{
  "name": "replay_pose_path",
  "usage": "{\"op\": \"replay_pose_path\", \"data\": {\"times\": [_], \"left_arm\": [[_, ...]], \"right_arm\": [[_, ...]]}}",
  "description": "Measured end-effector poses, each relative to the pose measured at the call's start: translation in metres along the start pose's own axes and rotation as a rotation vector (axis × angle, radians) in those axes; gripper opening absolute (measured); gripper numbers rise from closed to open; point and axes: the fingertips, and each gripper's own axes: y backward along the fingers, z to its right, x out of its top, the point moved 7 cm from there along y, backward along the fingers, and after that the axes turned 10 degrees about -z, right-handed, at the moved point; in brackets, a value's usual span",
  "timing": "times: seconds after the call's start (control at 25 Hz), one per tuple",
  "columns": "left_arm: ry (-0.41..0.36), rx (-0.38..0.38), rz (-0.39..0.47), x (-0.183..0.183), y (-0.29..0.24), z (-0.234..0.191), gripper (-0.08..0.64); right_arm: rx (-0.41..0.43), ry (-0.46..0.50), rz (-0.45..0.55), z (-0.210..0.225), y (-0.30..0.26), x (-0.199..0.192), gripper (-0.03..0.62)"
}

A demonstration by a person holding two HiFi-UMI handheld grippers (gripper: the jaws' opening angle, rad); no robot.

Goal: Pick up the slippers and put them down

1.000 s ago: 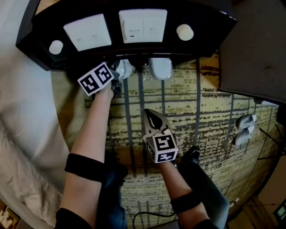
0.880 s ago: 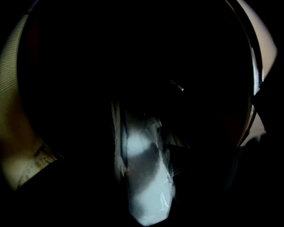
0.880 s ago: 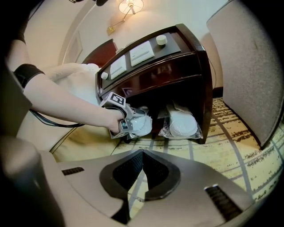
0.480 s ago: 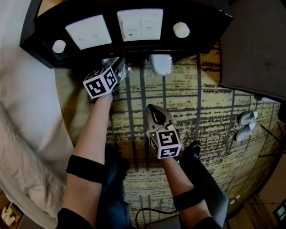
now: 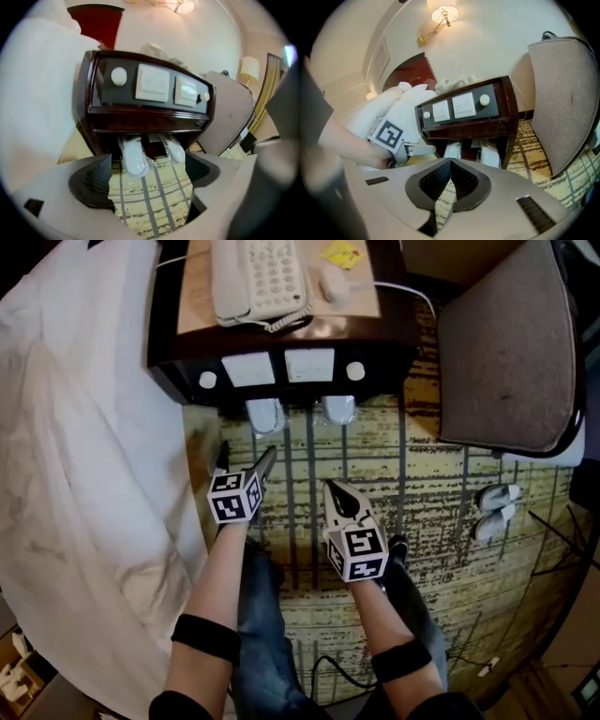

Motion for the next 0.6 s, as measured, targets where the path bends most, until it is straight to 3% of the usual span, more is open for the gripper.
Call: {"op": "replay_pose_path", "data": {"times": [0.2, 0.4, 0.6], "left_arm": [[-0.047, -0.034, 0.018, 0.02, 0.139, 0.052, 0.335], [-0.105, -0.048, 0.138, 0.08, 0.265, 0.083, 0.157], [-0.175, -0.039, 0.211, 0.115, 0.384, 0.119, 0.017]], "right_arm": [[-0.003, 0.021, 0.016, -0.028, 0.097, 0.074, 0.001], [0.011, 0.112, 0.072, -0.055, 0.182, 0.156, 0.002], [0.031, 0.206, 0.087, -0.074, 0.271, 0.194, 0.002]]}}
